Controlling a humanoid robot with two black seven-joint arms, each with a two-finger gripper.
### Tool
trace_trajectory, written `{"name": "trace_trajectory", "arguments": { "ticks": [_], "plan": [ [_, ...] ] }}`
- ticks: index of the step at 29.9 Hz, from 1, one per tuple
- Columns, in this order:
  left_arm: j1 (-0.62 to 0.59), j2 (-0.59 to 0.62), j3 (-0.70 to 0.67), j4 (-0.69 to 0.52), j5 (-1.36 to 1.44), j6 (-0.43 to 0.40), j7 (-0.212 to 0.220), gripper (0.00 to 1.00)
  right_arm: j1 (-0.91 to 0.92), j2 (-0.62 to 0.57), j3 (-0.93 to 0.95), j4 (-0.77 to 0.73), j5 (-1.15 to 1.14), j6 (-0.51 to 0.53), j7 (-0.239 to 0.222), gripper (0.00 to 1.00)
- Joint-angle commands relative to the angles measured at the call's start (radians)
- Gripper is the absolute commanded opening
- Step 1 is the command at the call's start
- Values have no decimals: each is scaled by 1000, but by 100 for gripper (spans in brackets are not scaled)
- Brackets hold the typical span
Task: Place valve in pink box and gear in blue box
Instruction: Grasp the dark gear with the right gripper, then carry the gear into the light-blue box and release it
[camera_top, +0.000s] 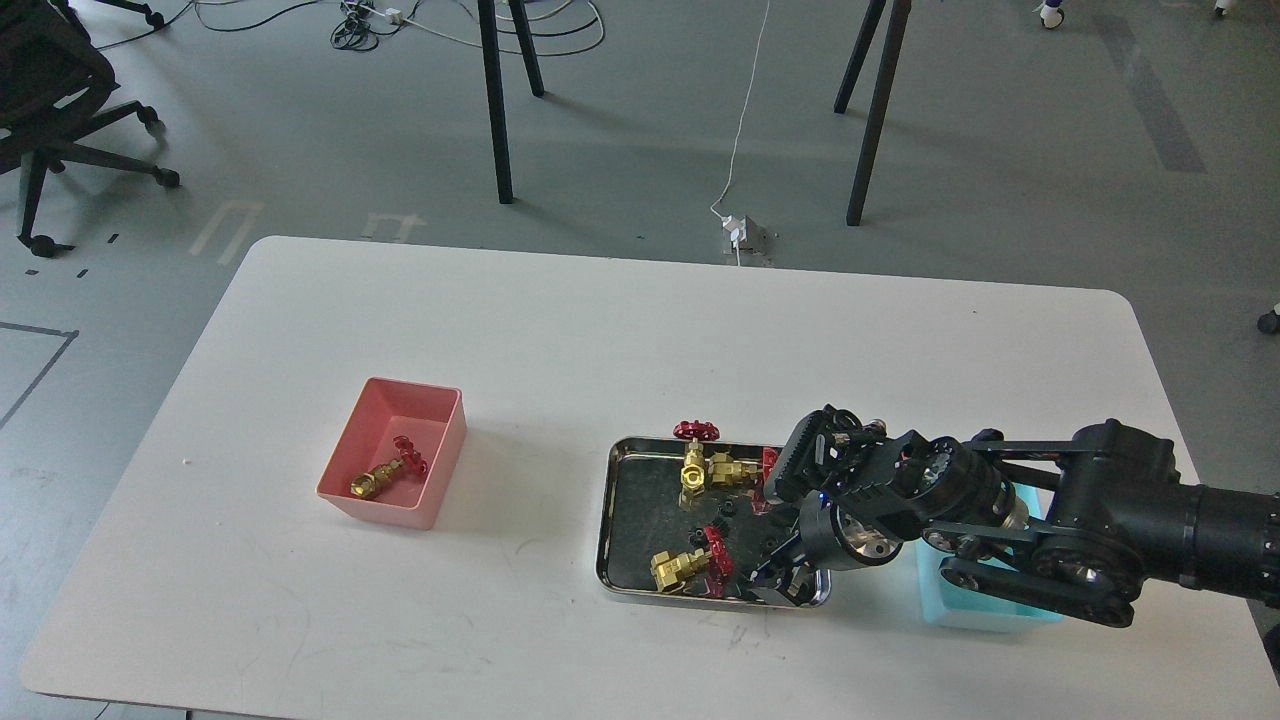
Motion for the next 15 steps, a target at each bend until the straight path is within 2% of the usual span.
{"name": "trace_trajectory", "arguments": {
  "ticks": [1,7,11,15],
  "plan": [
    [-2,1,0,0,0,0,0,100,1,1,-1,7,-6,0,-7,31],
    [-6,1,1,0,0,0,0,100,5,-1,-1,8,-4,0,-20,8],
    [-6,1,3,0,0,0,0,100,3,-2,2,16,-4,0,-30,1],
    [-6,2,3,0,0,2,0,100,12,-22,19,89,13,0,-30,1]
  ]
}}
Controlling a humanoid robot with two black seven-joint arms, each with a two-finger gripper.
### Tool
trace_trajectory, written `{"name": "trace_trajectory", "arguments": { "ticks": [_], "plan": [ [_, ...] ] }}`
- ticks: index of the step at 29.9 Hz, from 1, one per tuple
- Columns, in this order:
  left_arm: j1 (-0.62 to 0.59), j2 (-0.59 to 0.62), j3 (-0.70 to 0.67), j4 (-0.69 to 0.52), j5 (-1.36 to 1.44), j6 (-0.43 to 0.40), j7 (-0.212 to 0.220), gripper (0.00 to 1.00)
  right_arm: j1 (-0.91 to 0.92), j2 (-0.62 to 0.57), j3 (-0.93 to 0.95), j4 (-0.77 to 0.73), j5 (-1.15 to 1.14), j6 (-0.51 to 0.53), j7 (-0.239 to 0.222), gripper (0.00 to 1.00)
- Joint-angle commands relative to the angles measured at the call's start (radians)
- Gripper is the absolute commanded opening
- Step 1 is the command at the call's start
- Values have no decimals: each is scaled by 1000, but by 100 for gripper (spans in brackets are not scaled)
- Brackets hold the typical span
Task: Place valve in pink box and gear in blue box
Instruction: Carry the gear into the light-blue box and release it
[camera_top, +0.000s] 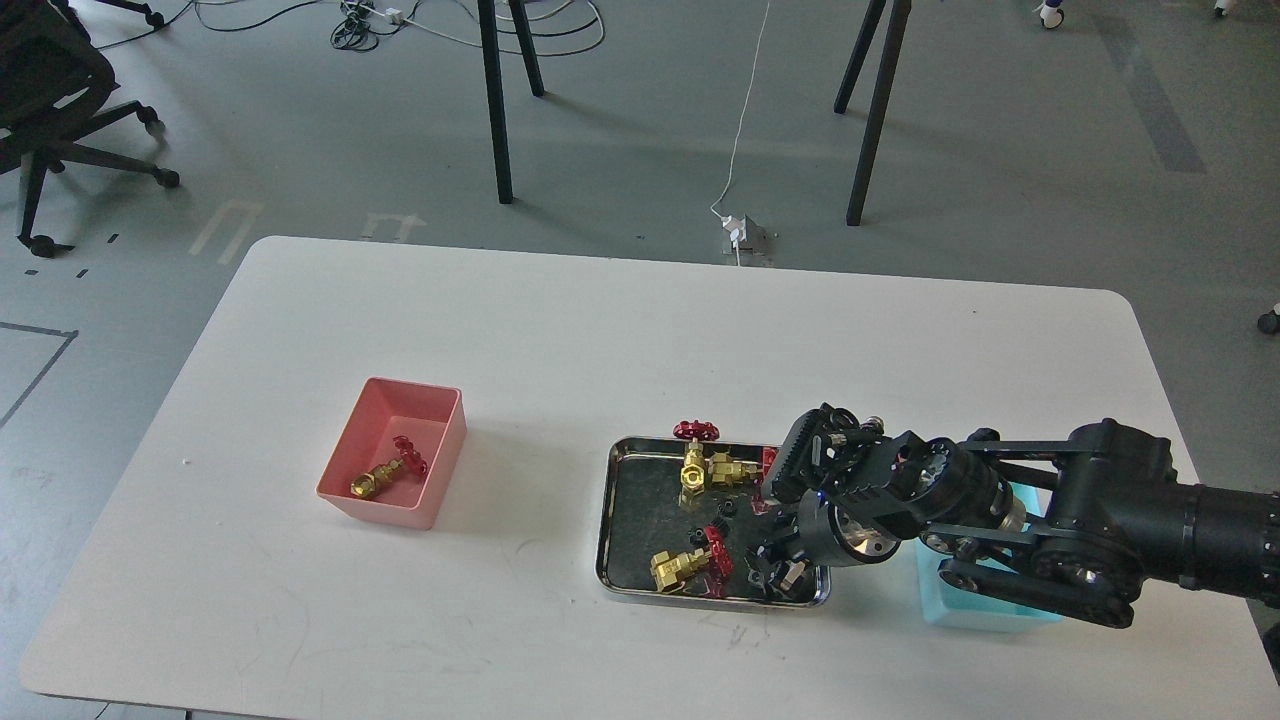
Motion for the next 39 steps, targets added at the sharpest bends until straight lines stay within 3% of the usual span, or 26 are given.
{"name": "trace_trajectory", "arguments": {
  "ticks": [1,12,15,20,22,26,32,35,39],
  "plan": [
    [0,1,2,0,0,0,2,100,9,-41,31,91,17,0,0,1],
    [0,0,2,0,0,-2,3,100,-16,-572,156,345,170,0,12,1],
    [0,1,0,0,0,-3,3,100,-69,-641,163,343,184,0,14,1],
    [0,4,0,1,2,-5,2,100,-122,-655,168,311,181,0,12,6],
    [0,7,2,1,0,-5,3,100,-125,-647,168,299,181,0,12,22],
    [0,9,2,0,2,-3,3,100,-125,-635,169,293,189,0,6,91],
    [0,6,5,0,5,-6,9,100,-123,-646,252,299,332,0,-2,95],
    [-6,1,11,0,11,-6,12,100,-120,-635,423,279,484,0,-2,95],
    [-38,-11,25,0,12,-9,15,100,-123,-576,667,115,756,0,0,95]
  ]
}}
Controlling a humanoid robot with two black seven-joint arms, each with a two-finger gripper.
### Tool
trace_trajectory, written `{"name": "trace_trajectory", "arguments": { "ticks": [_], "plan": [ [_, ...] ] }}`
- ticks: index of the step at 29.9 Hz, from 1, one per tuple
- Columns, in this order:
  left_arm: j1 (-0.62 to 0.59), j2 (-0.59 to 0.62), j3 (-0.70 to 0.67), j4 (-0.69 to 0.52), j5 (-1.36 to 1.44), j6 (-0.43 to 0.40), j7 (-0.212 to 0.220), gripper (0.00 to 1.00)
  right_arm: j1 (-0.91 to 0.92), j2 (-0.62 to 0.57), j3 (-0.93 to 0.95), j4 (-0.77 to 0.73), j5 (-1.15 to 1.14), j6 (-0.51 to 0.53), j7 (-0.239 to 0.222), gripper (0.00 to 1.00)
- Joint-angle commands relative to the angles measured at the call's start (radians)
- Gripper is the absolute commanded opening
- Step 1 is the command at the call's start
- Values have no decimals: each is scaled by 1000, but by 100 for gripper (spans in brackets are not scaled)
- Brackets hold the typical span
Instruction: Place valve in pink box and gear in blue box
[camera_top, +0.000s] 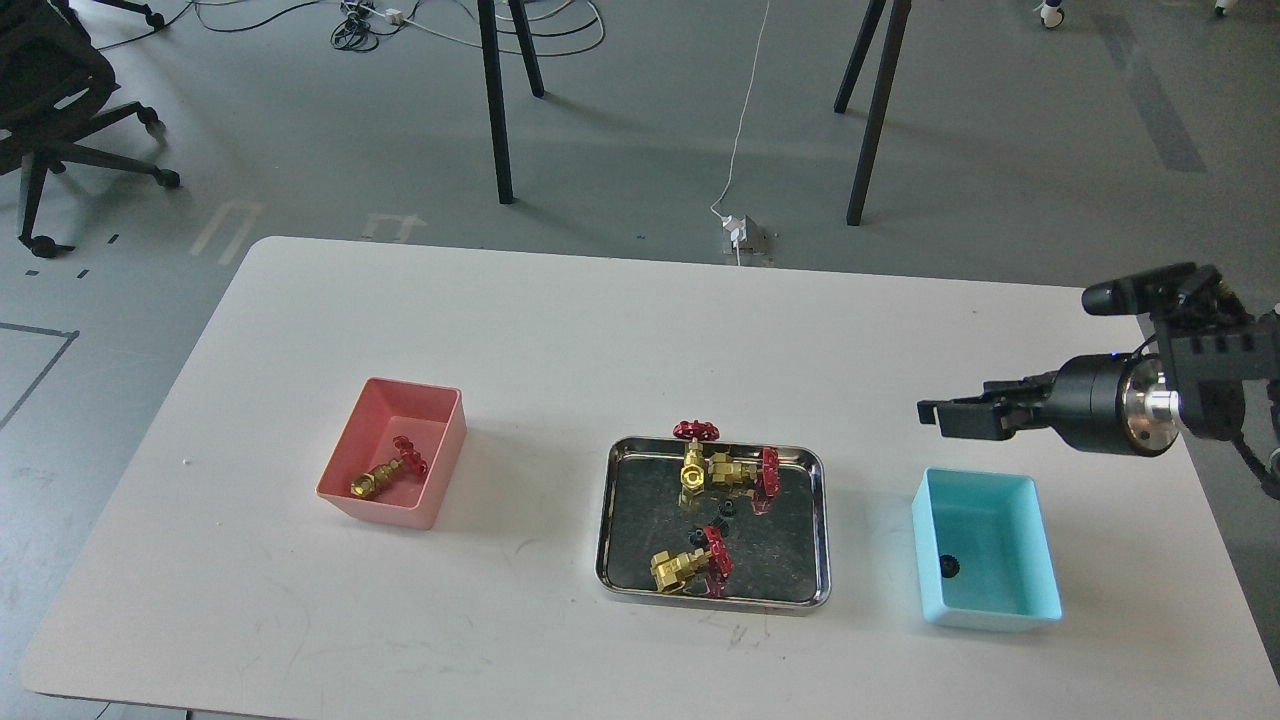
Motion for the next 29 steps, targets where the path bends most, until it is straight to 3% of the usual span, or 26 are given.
{"name": "trace_trajectory", "arguments": {
  "ticks": [1,3,8,13,19,24,29],
  "plan": [
    [-27,-22,17,0,1,-4,2,100,7,85,192,-170,215,-34,2,95],
    [-51,-56,40,2,3,-4,5,100,28,178,269,-331,257,-125,2,95],
    [-137,-128,167,55,4,2,19,100,151,339,375,-660,315,-212,6,95],
    [-168,-208,298,135,53,2,13,100,248,387,389,-867,525,-363,2,95],
    [-167,-307,321,141,201,6,11,100,291,389,385,-912,774,-439,-1,95],
    [-167,-340,321,147,202,8,16,100,295,392,364,-892,786,-518,5,97],
    [-167,-346,319,146,202,6,12,100,297,395,356,-800,782,-525,11,99]
  ]
}}
